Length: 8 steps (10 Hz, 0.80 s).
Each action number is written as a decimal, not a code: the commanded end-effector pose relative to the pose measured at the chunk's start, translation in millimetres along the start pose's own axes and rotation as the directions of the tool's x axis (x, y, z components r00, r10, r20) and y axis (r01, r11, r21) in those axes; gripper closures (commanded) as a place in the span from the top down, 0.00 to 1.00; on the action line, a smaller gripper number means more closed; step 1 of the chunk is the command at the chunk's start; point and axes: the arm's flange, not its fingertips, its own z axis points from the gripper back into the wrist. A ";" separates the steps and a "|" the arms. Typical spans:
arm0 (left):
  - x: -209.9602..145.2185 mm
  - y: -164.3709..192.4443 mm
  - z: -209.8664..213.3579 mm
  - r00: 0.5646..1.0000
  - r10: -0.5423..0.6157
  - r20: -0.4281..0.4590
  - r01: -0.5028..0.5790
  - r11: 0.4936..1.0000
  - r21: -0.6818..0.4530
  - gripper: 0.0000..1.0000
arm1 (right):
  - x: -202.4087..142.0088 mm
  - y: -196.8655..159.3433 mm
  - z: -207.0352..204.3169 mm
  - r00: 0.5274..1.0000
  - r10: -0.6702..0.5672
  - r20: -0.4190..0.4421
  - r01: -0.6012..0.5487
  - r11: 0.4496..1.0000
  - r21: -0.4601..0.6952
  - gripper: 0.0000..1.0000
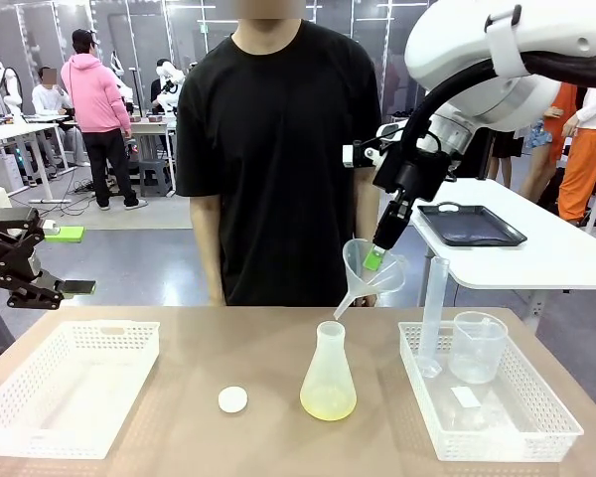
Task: Prepare the solutions needed for the experiment.
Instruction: Once the solution is in the Big flask , pick up the Plastic Funnel and place it back into the right Organizing basket.
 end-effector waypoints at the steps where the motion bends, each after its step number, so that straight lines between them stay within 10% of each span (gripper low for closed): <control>1: 2.0 -3.2 -2.4 1.000 0.008 0.009 -0.007 1.000 -0.027 1.00 | -16.1 2.0 3.1 1.000 0.021 0.016 -0.020 0.999 -0.031 0.04; 8: 2.0 -3.2 -2.4 1.000 0.008 0.009 -0.007 1.000 -0.027 1.00 | -66.9 -73.9 -19.4 0.990 -0.055 -0.133 0.044 0.995 -0.085 0.04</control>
